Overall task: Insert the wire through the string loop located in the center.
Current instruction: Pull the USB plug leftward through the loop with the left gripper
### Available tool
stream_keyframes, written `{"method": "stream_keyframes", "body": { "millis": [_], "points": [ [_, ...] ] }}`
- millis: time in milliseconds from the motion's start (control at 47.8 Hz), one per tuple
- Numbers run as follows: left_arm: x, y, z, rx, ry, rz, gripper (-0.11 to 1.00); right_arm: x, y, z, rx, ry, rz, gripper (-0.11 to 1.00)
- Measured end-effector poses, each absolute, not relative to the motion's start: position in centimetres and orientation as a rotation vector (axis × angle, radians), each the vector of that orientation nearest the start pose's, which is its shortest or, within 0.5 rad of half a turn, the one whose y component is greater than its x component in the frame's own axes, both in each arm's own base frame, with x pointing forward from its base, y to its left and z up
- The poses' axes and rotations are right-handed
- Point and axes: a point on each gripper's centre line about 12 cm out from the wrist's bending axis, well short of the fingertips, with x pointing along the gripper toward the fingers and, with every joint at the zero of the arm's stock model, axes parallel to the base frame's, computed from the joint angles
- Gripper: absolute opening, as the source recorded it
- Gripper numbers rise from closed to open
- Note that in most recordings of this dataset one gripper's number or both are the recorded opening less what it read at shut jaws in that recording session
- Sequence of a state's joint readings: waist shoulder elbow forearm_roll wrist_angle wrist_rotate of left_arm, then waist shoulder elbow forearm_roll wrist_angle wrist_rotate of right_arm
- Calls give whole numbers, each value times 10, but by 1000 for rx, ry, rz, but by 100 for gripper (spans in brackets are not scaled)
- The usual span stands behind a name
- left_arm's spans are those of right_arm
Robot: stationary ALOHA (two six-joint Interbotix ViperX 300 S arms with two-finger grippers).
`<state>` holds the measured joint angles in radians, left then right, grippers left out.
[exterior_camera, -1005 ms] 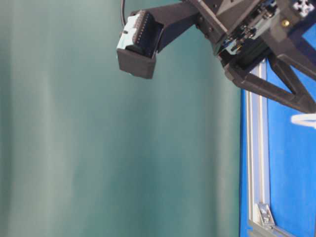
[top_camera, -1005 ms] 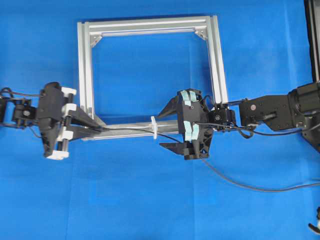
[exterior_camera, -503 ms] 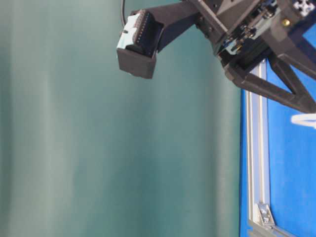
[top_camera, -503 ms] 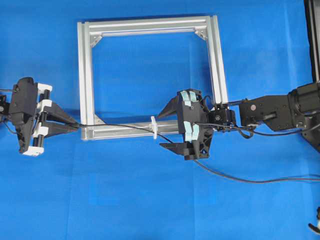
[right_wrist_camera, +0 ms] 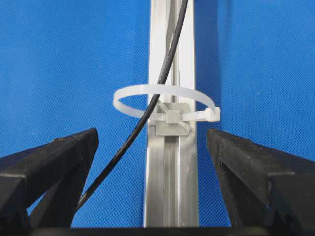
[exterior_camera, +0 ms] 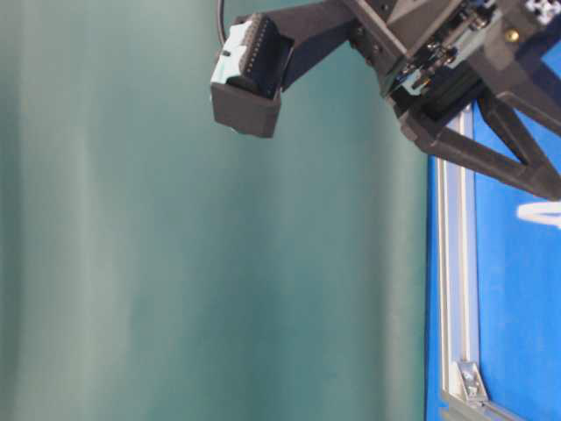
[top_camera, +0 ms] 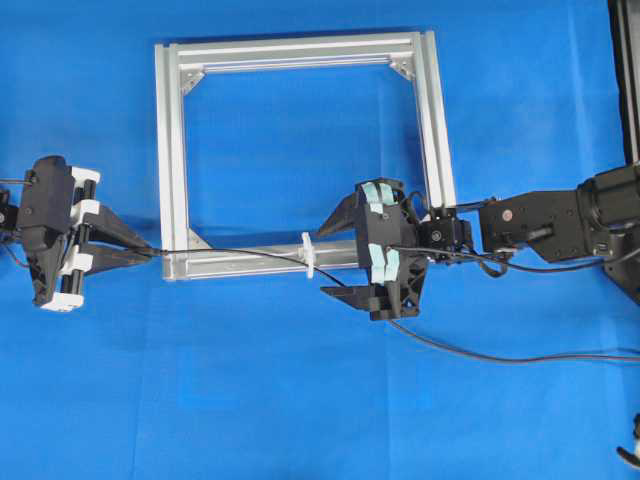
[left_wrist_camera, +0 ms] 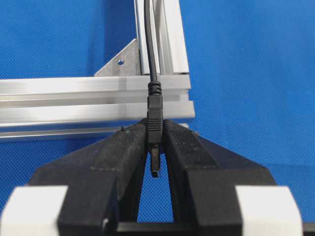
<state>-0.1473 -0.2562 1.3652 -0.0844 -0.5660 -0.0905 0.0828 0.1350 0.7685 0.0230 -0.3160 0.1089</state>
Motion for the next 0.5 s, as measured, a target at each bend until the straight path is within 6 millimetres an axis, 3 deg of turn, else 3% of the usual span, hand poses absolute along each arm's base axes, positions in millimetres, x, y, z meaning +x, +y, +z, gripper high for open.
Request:
{"method": "stream_keyframes", "body": {
  "millis": [147, 377, 440, 503],
  "points": [
    [215, -26, 103, -110, 549, -51, 12, 382, 31, 115, 101, 593, 36, 95],
    [215, -25, 103, -115, 549, -47, 77, 382, 32, 115, 98, 591, 39, 95],
    [215, -25, 103, -118, 550, -44, 89, 382, 32, 115, 101, 593, 37, 95],
    [215, -25, 102, -116, 552, -45, 93, 382, 32, 116, 100, 590, 39, 95]
  ]
}}
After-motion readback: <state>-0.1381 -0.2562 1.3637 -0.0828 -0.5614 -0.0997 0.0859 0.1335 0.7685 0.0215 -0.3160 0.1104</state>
